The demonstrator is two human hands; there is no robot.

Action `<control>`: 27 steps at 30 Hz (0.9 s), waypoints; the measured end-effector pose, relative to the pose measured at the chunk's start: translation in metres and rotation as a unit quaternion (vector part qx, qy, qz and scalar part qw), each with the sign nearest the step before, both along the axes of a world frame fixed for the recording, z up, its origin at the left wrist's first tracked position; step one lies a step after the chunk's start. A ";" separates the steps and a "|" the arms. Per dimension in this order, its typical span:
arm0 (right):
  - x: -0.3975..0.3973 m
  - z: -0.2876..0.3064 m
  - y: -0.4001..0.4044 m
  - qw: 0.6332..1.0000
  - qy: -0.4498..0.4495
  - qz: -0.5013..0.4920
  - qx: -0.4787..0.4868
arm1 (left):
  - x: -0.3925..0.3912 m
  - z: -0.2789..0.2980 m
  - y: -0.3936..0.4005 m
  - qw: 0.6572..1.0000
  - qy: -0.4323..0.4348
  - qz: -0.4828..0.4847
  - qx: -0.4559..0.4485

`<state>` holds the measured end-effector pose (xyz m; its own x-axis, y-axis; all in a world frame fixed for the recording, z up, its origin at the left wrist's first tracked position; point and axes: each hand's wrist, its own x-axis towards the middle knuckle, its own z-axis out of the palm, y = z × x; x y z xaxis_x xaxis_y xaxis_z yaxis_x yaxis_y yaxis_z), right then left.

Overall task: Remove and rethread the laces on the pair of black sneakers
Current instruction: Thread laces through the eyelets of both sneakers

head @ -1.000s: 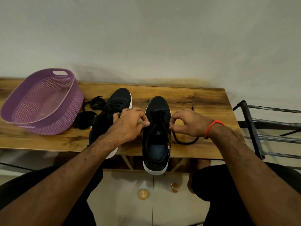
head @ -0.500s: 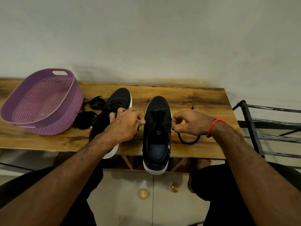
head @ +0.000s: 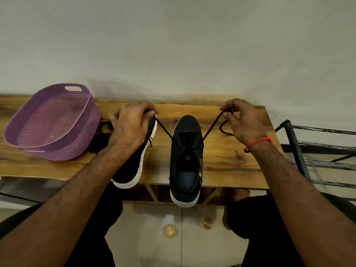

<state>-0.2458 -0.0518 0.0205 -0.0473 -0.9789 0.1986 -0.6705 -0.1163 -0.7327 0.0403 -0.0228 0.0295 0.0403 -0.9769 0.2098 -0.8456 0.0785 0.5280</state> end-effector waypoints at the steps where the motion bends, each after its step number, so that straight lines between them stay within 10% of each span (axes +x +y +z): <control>1: 0.001 -0.002 0.000 0.999 0.034 -0.023 -0.016 | 0.001 0.001 0.000 0.998 -0.047 0.036 -0.036; 6: 0.008 -0.007 0.014 0.964 0.216 -0.059 0.144 | -0.011 -0.002 0.014 0.997 -0.053 0.044 -0.029; 11: 0.037 -0.007 0.034 0.897 0.052 0.048 0.436 | -0.046 -0.024 0.030 0.936 0.111 -0.016 0.334; 16: 0.044 -0.019 0.031 0.925 -0.096 0.016 0.367 | -0.063 -0.046 0.028 0.871 0.319 0.076 0.367; 21: 0.047 -0.021 0.025 0.926 -0.303 0.018 0.226 | -0.066 -0.041 0.025 0.852 0.465 0.060 0.233; 27: 0.057 -0.027 0.032 0.944 -0.112 0.250 0.186 | -0.061 -0.022 0.017 0.889 0.440 -0.129 0.021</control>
